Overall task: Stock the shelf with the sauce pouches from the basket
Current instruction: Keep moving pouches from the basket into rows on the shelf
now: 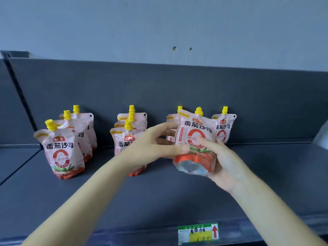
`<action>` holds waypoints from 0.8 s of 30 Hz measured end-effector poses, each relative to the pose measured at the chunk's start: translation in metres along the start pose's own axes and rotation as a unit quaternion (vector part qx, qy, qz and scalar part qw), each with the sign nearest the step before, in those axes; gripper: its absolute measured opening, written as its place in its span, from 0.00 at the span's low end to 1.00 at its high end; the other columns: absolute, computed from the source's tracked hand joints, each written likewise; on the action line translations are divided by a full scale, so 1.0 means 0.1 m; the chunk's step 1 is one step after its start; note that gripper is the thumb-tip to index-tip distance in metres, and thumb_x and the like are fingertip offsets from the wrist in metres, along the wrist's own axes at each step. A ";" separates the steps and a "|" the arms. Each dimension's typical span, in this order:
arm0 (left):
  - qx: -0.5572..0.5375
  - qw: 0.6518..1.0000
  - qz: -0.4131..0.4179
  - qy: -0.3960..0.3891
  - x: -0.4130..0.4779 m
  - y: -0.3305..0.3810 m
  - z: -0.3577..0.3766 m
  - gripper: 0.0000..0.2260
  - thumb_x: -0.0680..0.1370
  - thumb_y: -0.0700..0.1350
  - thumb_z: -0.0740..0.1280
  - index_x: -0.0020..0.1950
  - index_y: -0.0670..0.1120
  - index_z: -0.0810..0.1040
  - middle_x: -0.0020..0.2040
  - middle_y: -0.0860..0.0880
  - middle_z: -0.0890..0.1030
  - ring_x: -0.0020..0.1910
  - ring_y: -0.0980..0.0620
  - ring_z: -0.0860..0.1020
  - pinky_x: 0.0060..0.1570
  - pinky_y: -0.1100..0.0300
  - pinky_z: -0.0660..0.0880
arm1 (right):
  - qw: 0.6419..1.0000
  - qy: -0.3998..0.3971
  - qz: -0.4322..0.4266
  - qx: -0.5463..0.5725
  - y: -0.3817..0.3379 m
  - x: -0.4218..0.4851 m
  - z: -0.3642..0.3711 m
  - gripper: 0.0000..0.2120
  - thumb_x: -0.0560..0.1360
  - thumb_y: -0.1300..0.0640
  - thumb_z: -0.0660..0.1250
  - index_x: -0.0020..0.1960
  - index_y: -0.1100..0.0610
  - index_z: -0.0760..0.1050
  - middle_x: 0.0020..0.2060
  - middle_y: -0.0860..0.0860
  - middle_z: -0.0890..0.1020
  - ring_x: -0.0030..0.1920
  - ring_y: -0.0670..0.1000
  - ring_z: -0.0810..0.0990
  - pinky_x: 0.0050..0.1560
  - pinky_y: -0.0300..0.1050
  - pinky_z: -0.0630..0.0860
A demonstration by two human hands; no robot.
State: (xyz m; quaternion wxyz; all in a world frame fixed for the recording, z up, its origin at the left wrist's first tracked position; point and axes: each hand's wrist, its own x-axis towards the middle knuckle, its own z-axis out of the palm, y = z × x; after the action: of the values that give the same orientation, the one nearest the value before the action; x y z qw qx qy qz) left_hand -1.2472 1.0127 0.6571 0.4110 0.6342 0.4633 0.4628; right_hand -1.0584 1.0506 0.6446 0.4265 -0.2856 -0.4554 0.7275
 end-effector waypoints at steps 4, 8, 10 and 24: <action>0.025 1.000 -0.002 0.011 -0.15 -0.13 0.13 0.30 0.65 0.41 0.80 0.61 0.60 0.74 0.55 0.50 0.83 0.49 0.47 0.84 0.54 0.51 0.80 | 0.999 0.000 0.032 0.002 -0.07 -0.05 -0.03 0.15 0.72 0.57 0.67 0.58 0.60 0.80 0.55 0.61 0.83 0.52 0.61 0.84 0.42 0.57 0.83; -0.088 0.994 -0.040 0.042 -0.23 -0.26 0.31 0.24 0.71 0.30 0.72 0.63 0.49 0.77 0.54 0.36 0.82 0.49 0.43 0.83 0.49 0.53 0.81 | 0.997 -0.002 0.060 -0.055 -0.02 -0.11 -0.08 0.21 0.69 0.55 0.70 0.58 0.64 0.79 0.55 0.62 0.83 0.54 0.60 0.84 0.48 0.56 0.83; -0.161 0.982 -0.088 0.049 -0.26 -0.33 0.35 0.24 0.71 0.25 0.69 0.62 0.45 0.78 0.55 0.33 0.81 0.47 0.42 0.84 0.47 0.54 0.82 | 0.993 -0.006 0.066 -0.094 0.04 -0.15 -0.13 0.31 0.66 0.58 0.74 0.67 0.64 0.72 0.58 0.61 0.82 0.52 0.58 0.85 0.49 0.53 0.83; -0.073 0.983 -0.160 0.047 -0.33 -0.79 0.47 0.28 0.70 0.22 0.64 0.65 0.43 0.75 0.48 0.35 0.82 0.33 0.45 0.82 0.32 0.60 0.78 | 0.967 0.102 0.021 -0.233 0.70 -0.31 -0.38 0.30 0.65 0.80 0.68 0.55 0.48 0.76 0.50 0.58 0.84 0.49 0.56 0.85 0.43 0.50 0.83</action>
State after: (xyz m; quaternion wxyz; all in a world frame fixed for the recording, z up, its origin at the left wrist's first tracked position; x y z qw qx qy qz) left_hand -1.2227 0.9944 0.5642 0.5029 0.4976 0.5423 0.4531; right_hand -1.0382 1.0234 0.5665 0.3773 -0.4593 -0.5602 0.5769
